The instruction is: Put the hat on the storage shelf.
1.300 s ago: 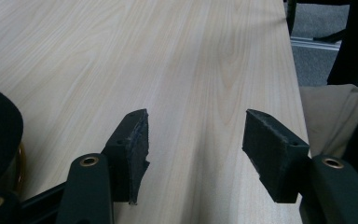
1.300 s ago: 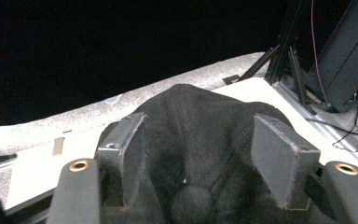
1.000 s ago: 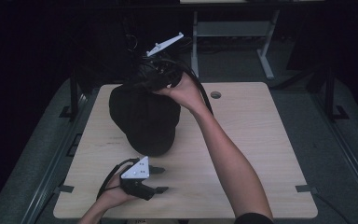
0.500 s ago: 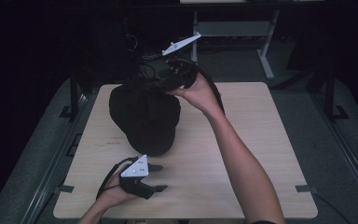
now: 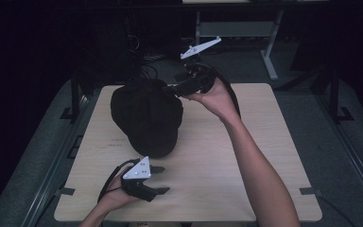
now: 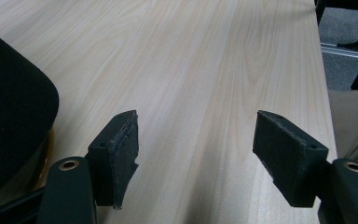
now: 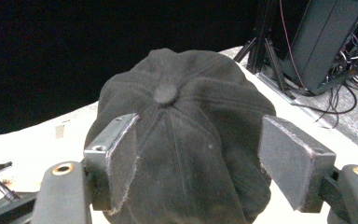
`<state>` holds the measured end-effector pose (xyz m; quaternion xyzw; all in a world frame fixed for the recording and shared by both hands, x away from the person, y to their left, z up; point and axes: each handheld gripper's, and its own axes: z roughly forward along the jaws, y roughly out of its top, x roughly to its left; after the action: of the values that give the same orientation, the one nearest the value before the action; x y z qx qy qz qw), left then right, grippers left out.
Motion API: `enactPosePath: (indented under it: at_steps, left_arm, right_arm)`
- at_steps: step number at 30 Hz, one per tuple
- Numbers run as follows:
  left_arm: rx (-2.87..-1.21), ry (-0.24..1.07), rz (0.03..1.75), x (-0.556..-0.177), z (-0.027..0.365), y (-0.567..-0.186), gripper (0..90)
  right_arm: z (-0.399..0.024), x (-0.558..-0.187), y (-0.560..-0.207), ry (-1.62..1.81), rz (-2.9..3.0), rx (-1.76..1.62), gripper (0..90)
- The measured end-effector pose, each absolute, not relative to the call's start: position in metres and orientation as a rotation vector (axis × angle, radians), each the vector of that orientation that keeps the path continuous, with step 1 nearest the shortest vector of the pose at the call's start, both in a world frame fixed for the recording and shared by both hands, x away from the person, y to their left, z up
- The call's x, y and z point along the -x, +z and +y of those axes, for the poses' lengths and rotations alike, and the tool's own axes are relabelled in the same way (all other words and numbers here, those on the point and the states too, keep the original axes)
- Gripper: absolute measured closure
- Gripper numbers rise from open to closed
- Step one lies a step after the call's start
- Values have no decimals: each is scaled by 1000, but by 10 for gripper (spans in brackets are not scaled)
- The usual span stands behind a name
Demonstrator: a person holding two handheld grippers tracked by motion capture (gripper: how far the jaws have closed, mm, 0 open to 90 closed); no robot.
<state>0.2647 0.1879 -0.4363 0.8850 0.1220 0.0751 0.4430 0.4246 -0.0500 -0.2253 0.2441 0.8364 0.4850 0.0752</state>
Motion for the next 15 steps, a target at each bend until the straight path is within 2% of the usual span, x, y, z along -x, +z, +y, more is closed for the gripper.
enactPosePath:
  at_steps: [15]
  left_arm:
    - [-2158,198,348,-264,194,-430,289]
  right_arm:
    - [-78,-401,-233,1443,2475,-804,272]
